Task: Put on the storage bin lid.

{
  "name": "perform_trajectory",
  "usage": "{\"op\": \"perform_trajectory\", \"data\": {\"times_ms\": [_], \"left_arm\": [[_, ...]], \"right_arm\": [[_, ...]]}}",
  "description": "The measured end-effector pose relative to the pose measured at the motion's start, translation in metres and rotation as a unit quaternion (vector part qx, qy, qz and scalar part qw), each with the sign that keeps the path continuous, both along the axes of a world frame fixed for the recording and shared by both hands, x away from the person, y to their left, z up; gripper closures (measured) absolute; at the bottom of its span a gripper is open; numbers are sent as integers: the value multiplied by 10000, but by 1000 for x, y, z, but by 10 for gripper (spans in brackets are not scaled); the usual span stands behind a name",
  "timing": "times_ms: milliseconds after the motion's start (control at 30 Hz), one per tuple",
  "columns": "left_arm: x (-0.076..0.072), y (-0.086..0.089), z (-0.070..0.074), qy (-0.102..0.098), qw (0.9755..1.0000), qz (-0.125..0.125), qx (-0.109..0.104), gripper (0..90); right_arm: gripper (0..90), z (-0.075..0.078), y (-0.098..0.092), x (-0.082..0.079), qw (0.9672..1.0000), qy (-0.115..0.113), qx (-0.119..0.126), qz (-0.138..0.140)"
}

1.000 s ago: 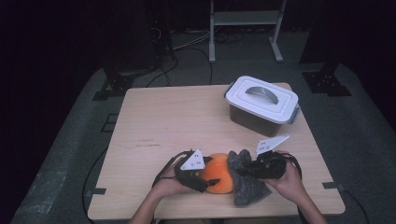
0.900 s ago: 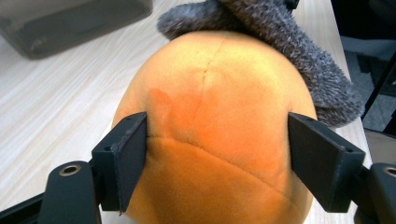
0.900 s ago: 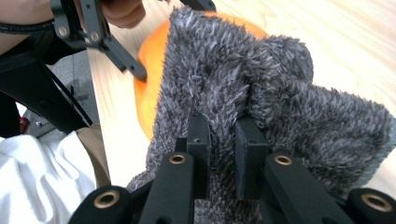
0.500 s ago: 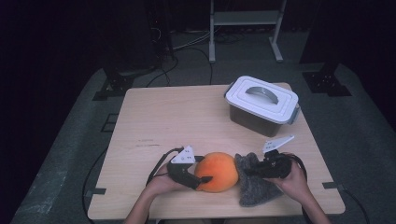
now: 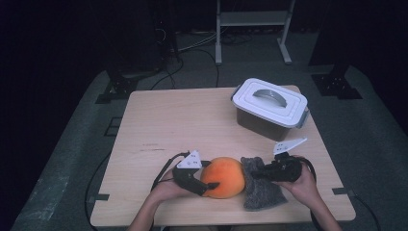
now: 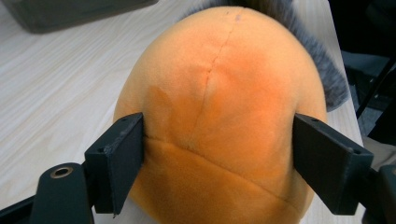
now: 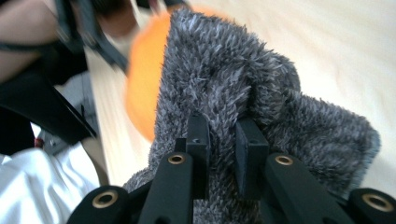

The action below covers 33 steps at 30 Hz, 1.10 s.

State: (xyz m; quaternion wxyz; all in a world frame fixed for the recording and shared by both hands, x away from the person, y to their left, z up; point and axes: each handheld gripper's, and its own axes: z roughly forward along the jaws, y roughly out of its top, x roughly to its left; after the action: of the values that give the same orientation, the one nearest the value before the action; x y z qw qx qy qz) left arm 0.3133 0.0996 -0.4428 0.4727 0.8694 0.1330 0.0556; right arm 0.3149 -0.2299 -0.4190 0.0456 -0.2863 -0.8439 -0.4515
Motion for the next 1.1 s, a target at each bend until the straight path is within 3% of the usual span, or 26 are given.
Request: {"op": "perform_trajectory", "data": {"times_ms": [100,200,233,400,567,667,900,967,1100], "left_arm": [[0,-1,0,3,10000,21,11,198],[1,1,-1,12,10000,3,-22,198],[0,1,-1,-17,10000,5,-19,198],[-1,-1,0,-40,10000,22,13,196],[-3,-5,2,-170,9998,-40,84,194],[-5,-8,4,-268,9995,-59,142,194],[-6,-9,4,-292,9995,-47,117,195],[-6,-11,5,-362,9992,-66,147,195],[-11,-19,9,-549,9982,-144,209,196]], "right_arm": [[776,6,6,-2,9999,-97,114,71],[775,-5,14,-2,9997,-4,-163,179],[774,-10,14,-1,9996,108,-183,194],[774,-14,5,0,9991,221,-350,91],[774,5,7,-3,9999,-114,-64,28],[773,8,13,-4,9997,-203,-92,89],[772,-10,6,1,9990,118,-426,73],[772,-4,3,0,9995,58,-302,24],[772,18,9,-5,9996,-285,71,56]]}}
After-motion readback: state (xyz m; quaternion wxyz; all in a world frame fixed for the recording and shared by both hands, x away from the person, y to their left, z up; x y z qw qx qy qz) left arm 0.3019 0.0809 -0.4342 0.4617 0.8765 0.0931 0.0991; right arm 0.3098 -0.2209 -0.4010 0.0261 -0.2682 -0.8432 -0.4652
